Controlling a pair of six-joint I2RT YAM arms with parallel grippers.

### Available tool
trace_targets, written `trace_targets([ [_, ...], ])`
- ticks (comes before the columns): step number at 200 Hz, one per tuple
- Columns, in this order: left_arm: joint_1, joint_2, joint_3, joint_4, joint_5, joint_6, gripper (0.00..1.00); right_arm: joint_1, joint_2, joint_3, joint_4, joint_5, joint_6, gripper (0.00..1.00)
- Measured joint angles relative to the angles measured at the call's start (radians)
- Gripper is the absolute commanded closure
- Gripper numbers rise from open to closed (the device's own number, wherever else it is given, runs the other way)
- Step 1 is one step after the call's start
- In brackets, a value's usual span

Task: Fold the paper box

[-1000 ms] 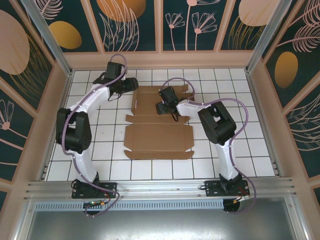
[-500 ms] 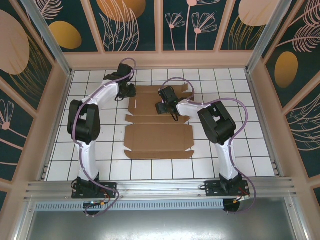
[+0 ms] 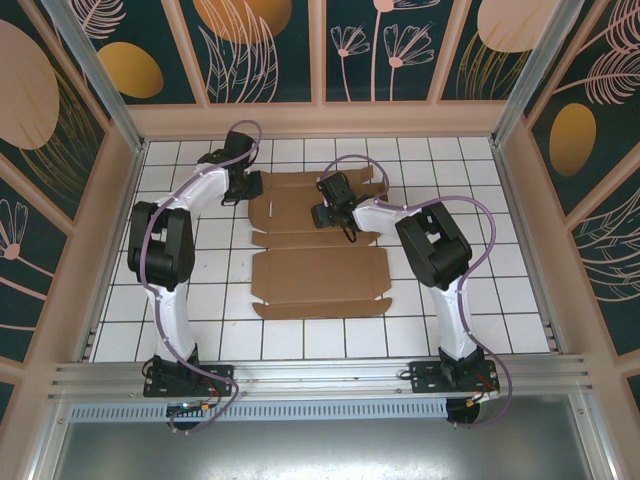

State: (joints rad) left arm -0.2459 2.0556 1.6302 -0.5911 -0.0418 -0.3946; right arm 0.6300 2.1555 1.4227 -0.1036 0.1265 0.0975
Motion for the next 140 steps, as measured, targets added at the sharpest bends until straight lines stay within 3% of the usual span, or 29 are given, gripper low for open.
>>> trace_targets([
  [43,-0.015,0.09,0.026,-0.016,-0.104,0.002,1.0,0.0,0.002,0.003,0.002,0.0,0.0,0.41],
  [103,-0.114,0.204,0.163,-0.103,-0.341,-0.022,1.0,0.0,0.008,0.011,0.0,0.004,0.005,0.42],
  [140,-0.16,0.261,0.225,-0.141,-0.436,-0.058,0.95,0.0,0.012,0.016,-0.001,0.008,0.005,0.42],
])
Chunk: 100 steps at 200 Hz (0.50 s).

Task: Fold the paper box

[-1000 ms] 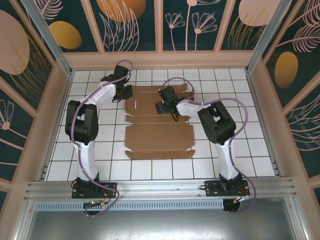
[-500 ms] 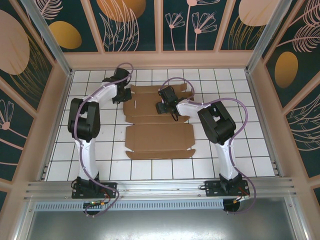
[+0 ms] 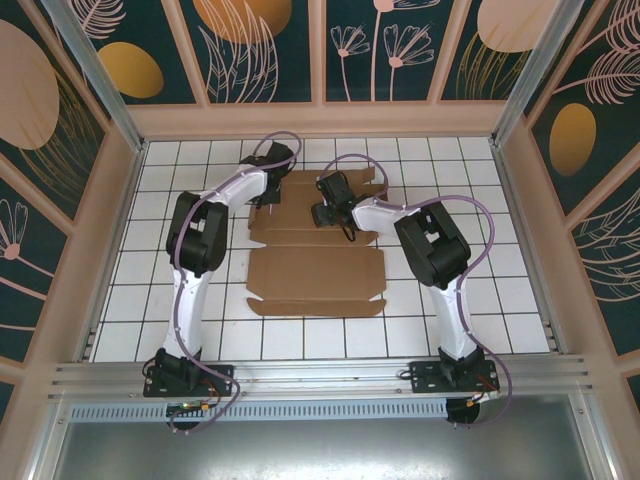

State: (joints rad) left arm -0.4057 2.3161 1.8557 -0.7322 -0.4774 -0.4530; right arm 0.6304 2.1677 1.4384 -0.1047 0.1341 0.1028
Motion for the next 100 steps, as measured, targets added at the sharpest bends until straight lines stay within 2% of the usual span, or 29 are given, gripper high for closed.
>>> trace_targets([
  [20,-0.011,0.006,0.007,-0.005,-0.014,-0.019,0.88,0.0,0.0,0.0,0.0,0.0,0.0,0.42],
  [61,-0.016,0.006,0.011,0.003,0.039,-0.048,0.75,0.0,0.001,0.002,-0.001,0.0,0.0,0.42],
  [73,-0.015,0.001,0.01,0.003,0.058,-0.048,0.67,0.0,0.001,0.002,-0.001,0.0,0.0,0.42],
  [79,-0.014,-0.008,0.002,0.009,0.071,-0.046,0.59,0.0,0.001,0.002,-0.001,0.0,0.0,0.42],
  [85,-0.01,-0.023,-0.015,0.021,0.087,-0.053,0.56,0.0,0.001,0.002,0.0,0.0,0.0,0.42],
  [100,0.011,-0.121,-0.116,0.066,0.166,-0.051,0.44,0.0,0.001,0.002,0.0,0.0,0.0,0.42],
])
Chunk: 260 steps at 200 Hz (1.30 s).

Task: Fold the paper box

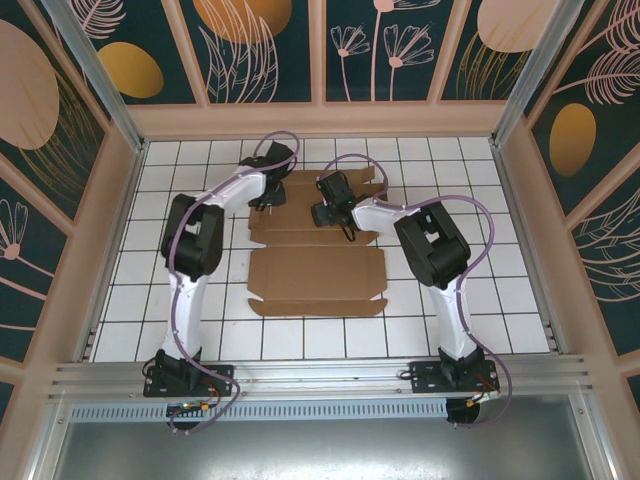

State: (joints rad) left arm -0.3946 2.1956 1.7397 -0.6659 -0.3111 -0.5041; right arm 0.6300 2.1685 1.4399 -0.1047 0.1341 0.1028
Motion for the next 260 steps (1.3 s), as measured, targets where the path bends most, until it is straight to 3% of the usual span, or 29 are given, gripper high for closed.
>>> trace_targets([
  [22,0.072,-0.231,-0.209,0.092,0.142,-0.014,0.34,0.0,0.0,0.0,0.0,0.0,0.0,0.42],
  [50,0.167,-0.495,-0.43,0.242,0.286,-0.017,0.33,0.0,0.0,0.0,0.0,0.0,0.0,0.42],
  [76,0.169,-0.615,-0.645,0.382,0.429,-0.037,0.37,0.0,0.0,0.0,0.0,0.0,0.0,0.42],
  [124,0.163,-0.592,-0.845,0.484,0.564,-0.08,0.44,0.0,0.0,0.0,0.0,0.0,0.0,0.42],
  [260,0.159,-0.426,-0.807,0.584,0.584,-0.101,0.43,0.0,0.0,-0.001,0.001,-0.003,0.0,0.43],
])
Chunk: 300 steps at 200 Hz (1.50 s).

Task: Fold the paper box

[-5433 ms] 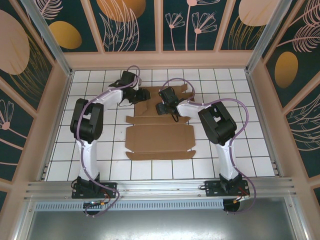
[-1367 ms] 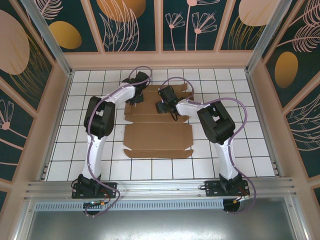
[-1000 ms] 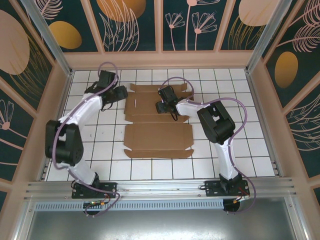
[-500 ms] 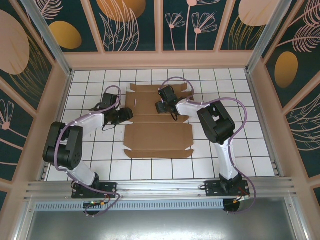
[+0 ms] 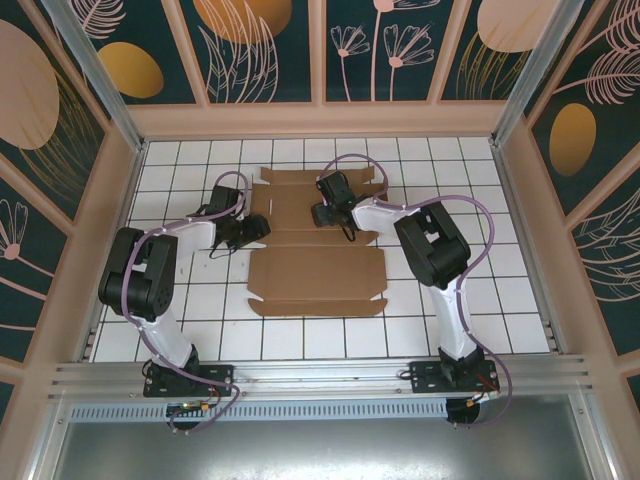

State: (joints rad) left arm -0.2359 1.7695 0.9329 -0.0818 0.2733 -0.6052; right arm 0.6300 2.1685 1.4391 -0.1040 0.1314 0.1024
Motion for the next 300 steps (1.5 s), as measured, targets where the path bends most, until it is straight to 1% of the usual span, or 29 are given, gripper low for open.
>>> trace_targets([
  [33,-0.043,0.001,0.013,0.008,0.005,0.001,0.44,0.0,0.0,0.0,0.0,-0.001,0.0,0.43],
  [70,-0.116,0.01,0.077,0.007,-0.005,0.003,0.44,0.0,0.0,0.0,0.0,-0.001,0.0,0.43],
  [92,-0.142,0.026,0.097,0.01,-0.012,0.006,0.45,0.0,0.0,0.0,0.0,-0.001,0.0,0.43],
  [126,-0.148,0.093,0.098,0.044,-0.002,0.001,0.46,0.0,0.0,0.0,0.0,-0.001,0.0,0.43],
  [154,-0.148,0.085,0.098,0.045,0.006,-0.003,0.45,0.0,0.0,0.0,0.0,-0.001,0.0,0.43],
  [182,-0.148,0.037,0.14,-0.04,-0.037,0.01,0.45,0.0,-0.001,0.0,0.0,-0.001,0.0,0.43],
  [206,-0.134,-0.057,0.224,-0.113,-0.103,0.029,0.45,-0.003,-0.006,-0.002,0.0,-0.009,0.0,0.43],
  [233,-0.092,-0.177,0.279,-0.117,-0.137,0.027,0.52,-0.018,-0.015,-0.005,-0.008,-0.049,0.002,0.43],
  [255,-0.078,-0.201,0.302,-0.114,-0.119,0.021,0.57,-0.033,-0.041,-0.016,-0.037,-0.117,0.015,0.43],
  [268,-0.094,-0.186,0.306,-0.115,-0.109,0.021,0.6,-0.036,-0.063,-0.027,-0.063,-0.158,0.033,0.44],
  [280,-0.13,-0.156,0.318,-0.127,-0.109,0.023,0.64,-0.037,-0.085,-0.036,-0.088,-0.191,0.048,0.44],
  [300,-0.198,-0.097,0.332,-0.125,-0.095,0.005,0.75,-0.043,-0.139,-0.05,-0.1,-0.232,0.077,0.43],
])
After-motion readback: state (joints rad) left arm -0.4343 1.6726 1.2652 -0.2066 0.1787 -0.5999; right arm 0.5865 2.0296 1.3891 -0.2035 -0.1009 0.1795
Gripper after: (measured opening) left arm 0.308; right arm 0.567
